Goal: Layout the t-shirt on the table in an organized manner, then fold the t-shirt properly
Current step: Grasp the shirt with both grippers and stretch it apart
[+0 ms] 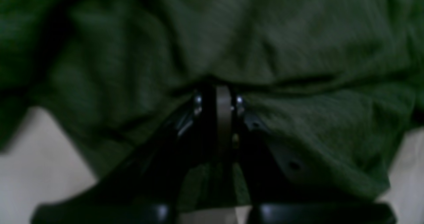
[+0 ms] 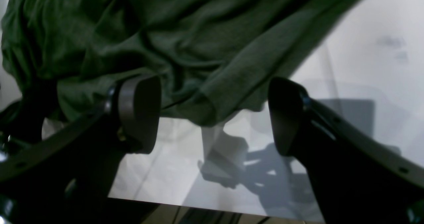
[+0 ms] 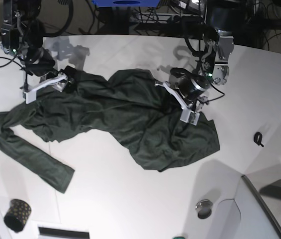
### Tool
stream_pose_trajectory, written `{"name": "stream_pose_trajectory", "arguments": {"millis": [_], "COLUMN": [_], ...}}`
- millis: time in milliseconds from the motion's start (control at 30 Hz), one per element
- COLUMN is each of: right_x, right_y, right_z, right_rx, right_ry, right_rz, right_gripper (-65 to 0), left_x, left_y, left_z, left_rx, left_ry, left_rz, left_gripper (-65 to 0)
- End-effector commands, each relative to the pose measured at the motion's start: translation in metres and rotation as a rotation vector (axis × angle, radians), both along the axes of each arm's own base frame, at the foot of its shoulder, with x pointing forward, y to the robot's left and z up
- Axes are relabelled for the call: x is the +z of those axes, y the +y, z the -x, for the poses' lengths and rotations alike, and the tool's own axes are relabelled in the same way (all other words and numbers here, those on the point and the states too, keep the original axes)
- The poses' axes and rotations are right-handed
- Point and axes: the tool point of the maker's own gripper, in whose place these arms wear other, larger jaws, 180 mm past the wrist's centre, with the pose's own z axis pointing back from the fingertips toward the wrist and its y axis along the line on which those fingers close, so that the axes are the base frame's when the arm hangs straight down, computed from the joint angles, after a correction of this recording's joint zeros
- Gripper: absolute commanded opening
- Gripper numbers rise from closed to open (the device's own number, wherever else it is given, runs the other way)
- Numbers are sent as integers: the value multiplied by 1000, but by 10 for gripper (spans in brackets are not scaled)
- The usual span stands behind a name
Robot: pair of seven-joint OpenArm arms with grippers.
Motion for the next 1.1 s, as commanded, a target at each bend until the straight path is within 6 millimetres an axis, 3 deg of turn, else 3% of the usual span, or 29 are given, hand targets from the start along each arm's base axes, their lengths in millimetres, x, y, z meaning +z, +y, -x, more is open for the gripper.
{"name": "stream_pose_trajectory", "arguments": {"millis": [0, 200, 467, 700, 733, 800, 900, 1000, 1067], "right_x": [4, -7, -24, -35, -35, -35, -30, -14, 3], "right_y": [-5, -6, 10, 43, 43, 41, 24, 2, -16], "right_z": [0, 7, 0, -3, -3, -2, -3, -6, -11], "right_rx": [10, 4, -8, 80, 80, 77, 52, 18, -10], "right_ry": [-23, 13, 49, 79, 80, 79, 71, 59, 43], "right_rz": [20, 13, -36, -67, -67, -62, -44, -32, -22], "right_gripper": [-176, -176, -174, -191, -219, -351, -650, -624, -647], "left_x": [-28, -38, -27, -23, -23, -23, -23, -23, -23], "left_y": [31, 58, 48, 46, 47, 50, 52, 52, 52], "left_z": [20, 32, 33, 34, 34, 34, 34, 34, 34], "left_rx": [11, 8, -18, -20, -17, -13, -13, -17, -17], "left_ry": [116, 121, 82, 70, 71, 70, 70, 71, 71], "left_rz": [-138, -207, -205, -203, -203, -205, -210, -216, -216], "left_gripper": [-596, -596, -596, -596, -596, -596, -596, -596, -596]}}
